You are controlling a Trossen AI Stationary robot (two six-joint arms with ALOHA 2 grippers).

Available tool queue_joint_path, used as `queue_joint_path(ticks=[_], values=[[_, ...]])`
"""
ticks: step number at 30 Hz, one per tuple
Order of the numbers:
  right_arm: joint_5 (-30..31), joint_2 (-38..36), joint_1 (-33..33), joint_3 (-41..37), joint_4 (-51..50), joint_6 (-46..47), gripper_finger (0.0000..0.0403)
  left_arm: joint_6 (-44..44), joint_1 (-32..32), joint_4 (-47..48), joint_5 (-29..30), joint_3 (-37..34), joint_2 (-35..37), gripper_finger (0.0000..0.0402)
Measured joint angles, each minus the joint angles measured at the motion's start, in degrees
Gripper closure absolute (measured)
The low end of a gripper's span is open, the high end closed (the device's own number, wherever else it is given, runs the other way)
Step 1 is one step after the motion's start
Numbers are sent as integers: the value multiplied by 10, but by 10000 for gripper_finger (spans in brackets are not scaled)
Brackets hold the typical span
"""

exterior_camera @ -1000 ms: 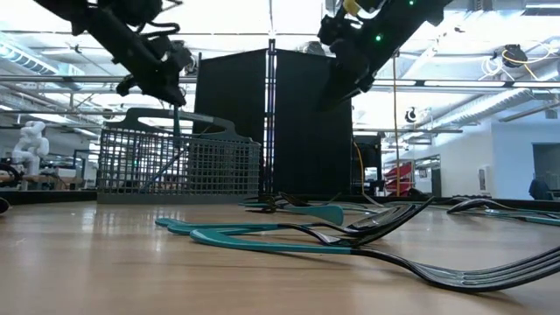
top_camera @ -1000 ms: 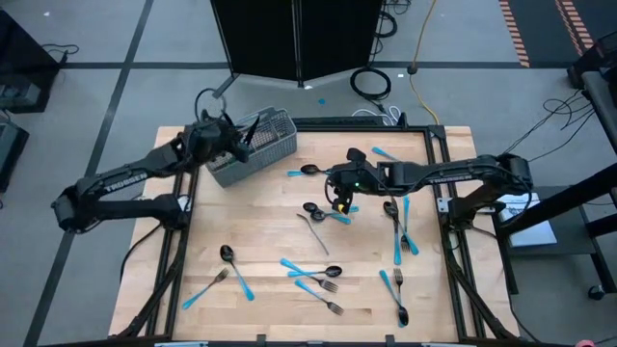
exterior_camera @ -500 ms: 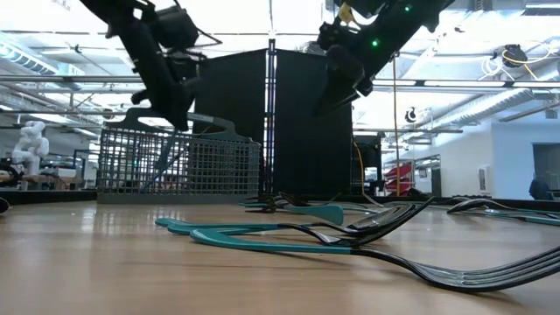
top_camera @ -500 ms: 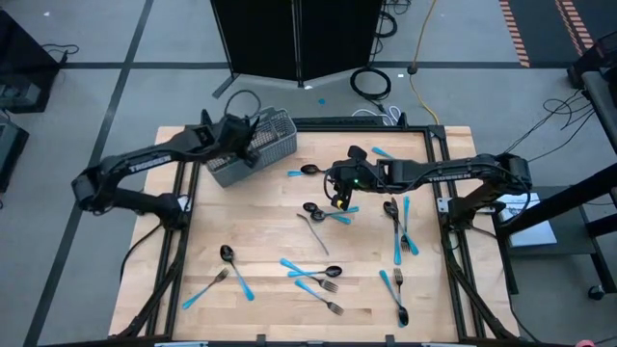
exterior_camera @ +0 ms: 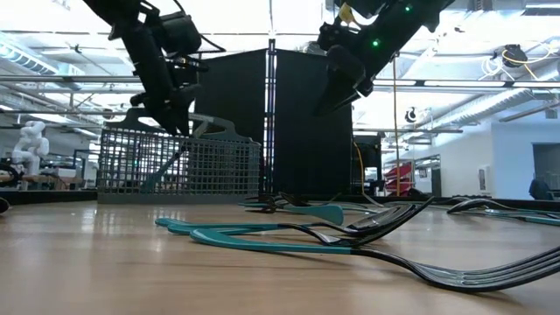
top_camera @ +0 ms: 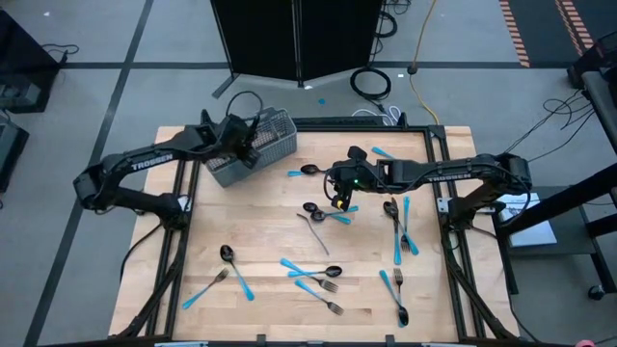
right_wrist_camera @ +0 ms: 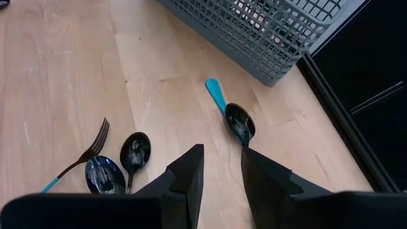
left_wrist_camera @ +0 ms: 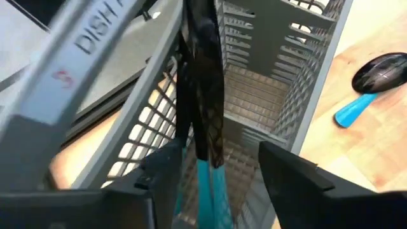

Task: Sort silverware
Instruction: Put the blue knife into the silverware rack

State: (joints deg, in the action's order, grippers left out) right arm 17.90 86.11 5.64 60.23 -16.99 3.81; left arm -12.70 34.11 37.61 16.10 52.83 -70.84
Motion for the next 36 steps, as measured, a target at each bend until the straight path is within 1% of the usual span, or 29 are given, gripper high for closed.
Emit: queue_joint_path(ticks=[3,5,9,12,15,18,21,23,26,30,33,36], values=[[0,0,0,0,-1,0,303,-3,-1,46,0,29,16,187],[0,-1,0,0,0,-1,303,-5,-6,55,-7,43,32,186],[-2,-8,-2,0,-4,-1,303,-25,-42,42,-64,50,78,185],[-2,-18,-10,0,-43,0,303,-47,-113,-2,-78,25,110,185],[-4,-30,-26,0,-95,17,303,-54,-202,-82,-75,-21,126,185],[-24,-47,-43,0,-152,55,303,-65,-283,-166,-55,-64,128,185],[-74,-67,-65,0,-213,99,303,-63,-356,-252,-41,-105,120,185],[-114,-80,-84,0,-262,131,303,-54,-393,-302,-42,-120,113,185],[-154,-101,-114,0,-319,178,303,-44,-444,-316,-44,-122,105,185],[-157,-116,-160,0,-382,258,303,-48,-499,-329,-50,-123,87,185],[-167,-115,-194,0,-418,339,303,-48,-527,-348,-50,-123,68,184],[-183,-115,-227,0,-448,430,303,-46,-540,-370,-50,-123,48,184]])
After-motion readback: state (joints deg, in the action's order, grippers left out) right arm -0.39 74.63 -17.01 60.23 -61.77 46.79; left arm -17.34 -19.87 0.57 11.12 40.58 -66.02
